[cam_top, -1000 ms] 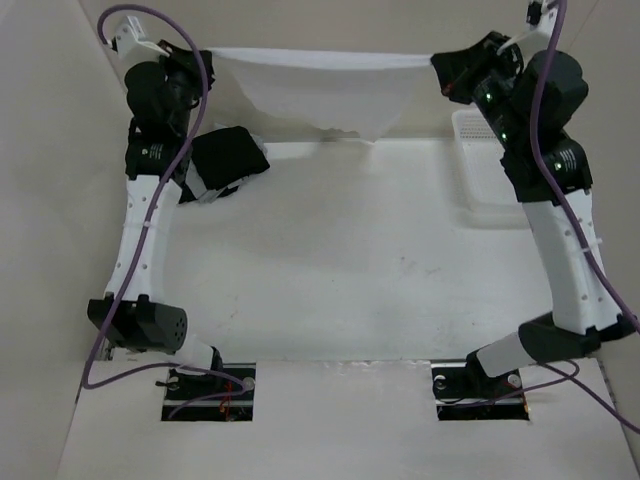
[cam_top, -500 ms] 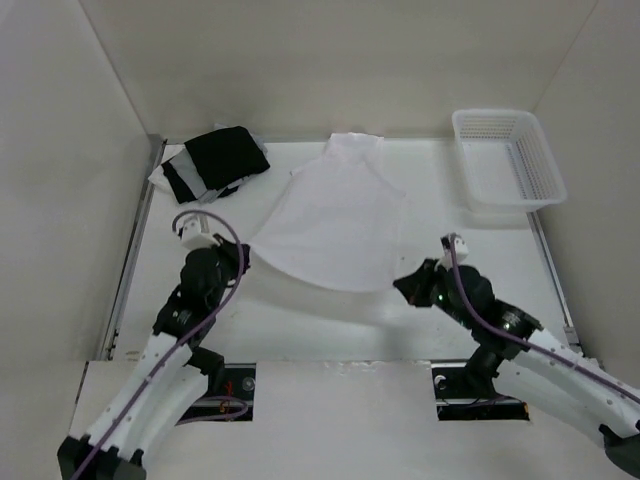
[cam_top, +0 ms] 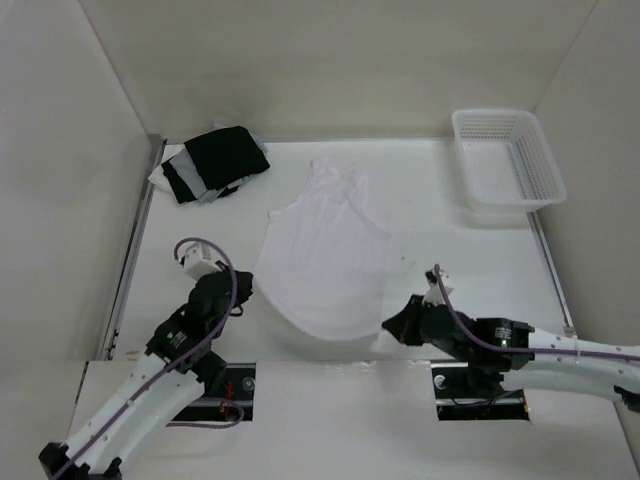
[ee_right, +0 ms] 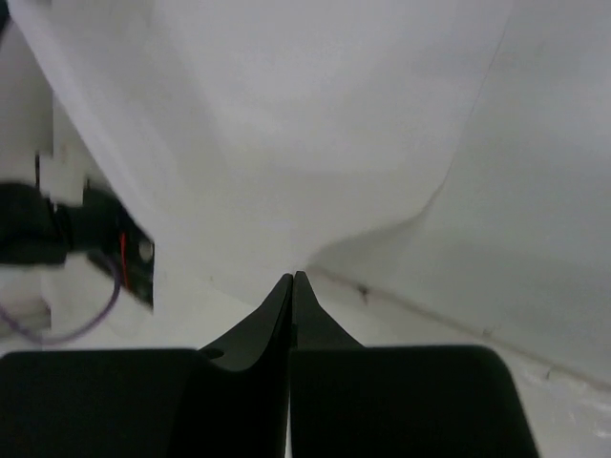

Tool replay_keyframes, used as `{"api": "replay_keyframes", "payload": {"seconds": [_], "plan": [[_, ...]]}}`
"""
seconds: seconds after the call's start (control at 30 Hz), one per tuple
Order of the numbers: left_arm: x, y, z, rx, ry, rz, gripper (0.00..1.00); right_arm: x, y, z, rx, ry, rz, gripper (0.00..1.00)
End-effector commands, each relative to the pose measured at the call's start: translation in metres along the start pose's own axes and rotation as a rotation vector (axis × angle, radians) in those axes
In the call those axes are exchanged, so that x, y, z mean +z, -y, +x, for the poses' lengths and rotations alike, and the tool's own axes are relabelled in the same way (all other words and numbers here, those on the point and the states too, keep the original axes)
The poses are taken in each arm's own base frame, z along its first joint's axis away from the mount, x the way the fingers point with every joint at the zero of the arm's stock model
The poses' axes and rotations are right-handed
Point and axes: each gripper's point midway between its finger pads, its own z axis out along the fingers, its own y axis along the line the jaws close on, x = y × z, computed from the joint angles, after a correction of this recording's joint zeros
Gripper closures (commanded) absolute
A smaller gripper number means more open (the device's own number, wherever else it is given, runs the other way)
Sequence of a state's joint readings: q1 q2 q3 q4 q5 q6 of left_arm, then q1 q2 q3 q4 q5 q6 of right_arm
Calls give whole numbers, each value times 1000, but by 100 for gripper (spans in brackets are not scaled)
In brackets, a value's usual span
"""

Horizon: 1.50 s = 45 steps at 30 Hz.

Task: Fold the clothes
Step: Fold the tank top

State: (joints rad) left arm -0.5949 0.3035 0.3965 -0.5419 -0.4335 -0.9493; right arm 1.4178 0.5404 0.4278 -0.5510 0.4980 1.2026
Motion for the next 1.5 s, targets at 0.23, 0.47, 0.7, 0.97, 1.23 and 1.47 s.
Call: {"api": "replay_keyframes", "payload": {"seconds": [0.23, 0.47, 0.7, 0.97, 1.23, 1.47], "plan": [[152, 71, -99, -27, 270, -32, 100, 62, 19, -244, 35, 396, 72, 100], [268, 143, -153, -13, 270, 16, 98, 112, 50, -378, 71, 456, 130, 100], [353, 137, -155, 35, 205, -66, 66, 197, 93, -432, 185, 400, 163, 67], [256, 75, -103, 30, 187, -86, 64, 165, 101, -359, 152, 419, 224, 64], [190, -8, 1, -74, -41, -92, 62, 138, 116, -214, 188, 343, 232, 92], [191, -28, 18, -107, -98, -129, 57, 138, 140, -171, 233, 301, 288, 63]]}}
